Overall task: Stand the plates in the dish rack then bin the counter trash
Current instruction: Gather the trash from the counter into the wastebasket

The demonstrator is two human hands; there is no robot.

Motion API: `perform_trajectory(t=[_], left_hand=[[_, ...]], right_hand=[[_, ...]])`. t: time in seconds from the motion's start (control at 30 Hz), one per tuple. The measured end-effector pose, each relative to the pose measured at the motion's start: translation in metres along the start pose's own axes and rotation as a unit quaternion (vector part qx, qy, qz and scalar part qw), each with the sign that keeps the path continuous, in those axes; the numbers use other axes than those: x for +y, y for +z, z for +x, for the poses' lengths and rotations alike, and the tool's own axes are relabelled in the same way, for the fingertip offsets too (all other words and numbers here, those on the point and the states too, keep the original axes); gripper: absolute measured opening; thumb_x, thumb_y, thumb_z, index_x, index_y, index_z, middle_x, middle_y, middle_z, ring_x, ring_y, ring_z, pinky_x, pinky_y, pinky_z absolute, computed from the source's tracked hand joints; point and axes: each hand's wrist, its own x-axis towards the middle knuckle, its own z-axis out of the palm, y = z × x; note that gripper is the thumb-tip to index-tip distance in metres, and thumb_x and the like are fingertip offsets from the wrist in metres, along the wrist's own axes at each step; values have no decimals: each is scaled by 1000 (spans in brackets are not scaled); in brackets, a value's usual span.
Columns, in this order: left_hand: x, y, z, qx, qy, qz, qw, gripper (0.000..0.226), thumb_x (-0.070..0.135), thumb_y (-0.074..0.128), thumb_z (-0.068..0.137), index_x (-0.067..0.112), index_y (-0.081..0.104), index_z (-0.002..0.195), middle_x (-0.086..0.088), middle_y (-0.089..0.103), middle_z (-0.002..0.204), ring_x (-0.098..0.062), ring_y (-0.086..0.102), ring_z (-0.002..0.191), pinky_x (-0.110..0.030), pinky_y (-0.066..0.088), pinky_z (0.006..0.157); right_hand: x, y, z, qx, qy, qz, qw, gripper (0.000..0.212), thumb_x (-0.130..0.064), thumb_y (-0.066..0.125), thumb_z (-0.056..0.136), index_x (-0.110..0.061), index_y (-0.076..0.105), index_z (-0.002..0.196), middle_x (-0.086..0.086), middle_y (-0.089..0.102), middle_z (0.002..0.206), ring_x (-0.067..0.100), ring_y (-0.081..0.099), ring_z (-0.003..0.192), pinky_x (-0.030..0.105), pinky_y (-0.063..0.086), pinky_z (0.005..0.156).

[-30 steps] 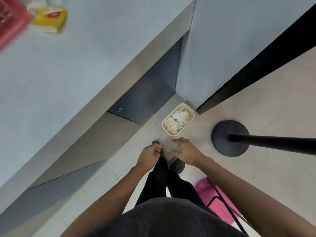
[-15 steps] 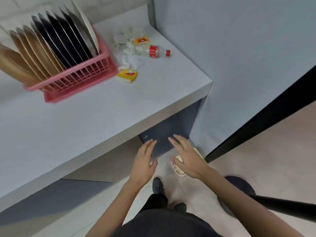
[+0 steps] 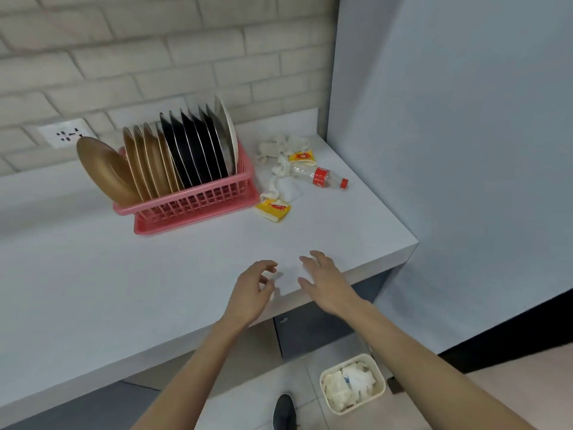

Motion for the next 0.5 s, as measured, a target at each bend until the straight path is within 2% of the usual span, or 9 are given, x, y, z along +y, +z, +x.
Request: perform_trajectory(t=[0.1, 0.17, 0.27, 0.37, 0.5], left_hand=[[-3, -12, 33, 3, 11, 34, 999, 35, 12, 54, 94, 23, 58, 128, 9, 60, 125, -6, 61, 98, -18, 48, 83], [-6, -17, 57, 2, 24, 55, 998, 42, 13, 57, 92, 22, 54, 133, 7, 58, 130, -8, 58, 104, -26, 50, 87], [-11, -23, 96, -7, 44, 87, 995, 51, 16, 61, 89, 19, 49, 138, 3, 53, 138, -14, 52, 118, -30, 46, 94], [-14, -26, 137, -24, 74, 147, 986, 57, 19, 64, 87, 17, 47, 141, 1, 49, 143, -21, 44, 129, -35, 42, 99], [-18, -23, 184, -53, 97, 218, 970, 64, 20, 69, 79, 19, 49, 140, -2, 48, 144, -25, 41, 133, -37, 38, 100]], right_hand=[[2, -14, 38, -17, 5, -27, 999, 50, -30, 49, 99, -19, 41, 147, 9, 23, 157, 27, 30, 141, 35, 30, 115], [4, -29, 64, -29, 21, -36, 999, 51, -26, 50, 97, -16, 41, 146, 11, 24, 155, 30, 32, 138, 35, 34, 111], [7, -47, 98, -57, 67, -65, 994, 62, -31, 49, 98, -15, 26, 152, 16, 13, 158, 36, 23, 141, 41, 32, 112], [17, -47, 120, -102, 121, -120, 980, 72, -46, 45, 98, -20, 11, 156, 15, 1, 162, 39, 11, 147, 49, 22, 116], [25, -31, 122, -134, 133, -200, 961, 76, -54, 39, 98, -18, 5, 156, 17, -8, 162, 39, 2, 149, 55, 16, 118]])
